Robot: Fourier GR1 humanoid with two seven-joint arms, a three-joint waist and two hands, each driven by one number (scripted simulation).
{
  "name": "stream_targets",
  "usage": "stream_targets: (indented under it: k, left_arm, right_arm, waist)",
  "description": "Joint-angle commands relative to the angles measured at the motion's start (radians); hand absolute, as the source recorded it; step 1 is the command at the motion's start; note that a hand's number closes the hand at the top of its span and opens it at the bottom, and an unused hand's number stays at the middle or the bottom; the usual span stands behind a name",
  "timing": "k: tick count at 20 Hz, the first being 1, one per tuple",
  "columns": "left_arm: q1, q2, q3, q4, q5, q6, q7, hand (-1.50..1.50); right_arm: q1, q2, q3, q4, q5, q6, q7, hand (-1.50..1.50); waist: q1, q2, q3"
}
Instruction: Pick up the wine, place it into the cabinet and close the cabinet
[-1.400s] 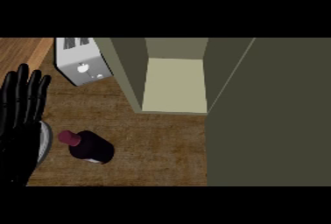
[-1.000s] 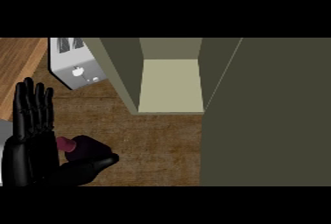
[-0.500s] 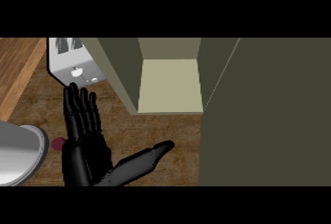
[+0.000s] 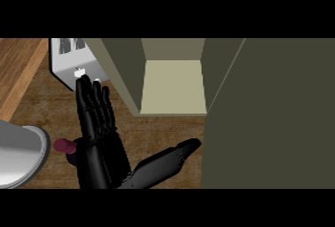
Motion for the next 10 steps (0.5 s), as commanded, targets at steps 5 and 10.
stream_targets:
  k: [5, 10]
  left_arm:
    - [-0.03, -0.001, -0.03, -0.048, -0.238, 0.082, 0.255, -1.5]
    - [-0.024, -0.001, 0.029, -0.153, -0.359, -0.042, 0.383, -1.5]
  right_arm:
    - [-0.036, -0.031, -0.072, -0.128, -0.063, -0.03, 0.134, -1.5]
    - [-0.034, 0.025, 0.032, -0.141, 0.029, -0.059, 0.124, -1.5]
  waist:
    - [0.004, -0.002, 0.0]
    - [0.006, -0.003, 0.0]
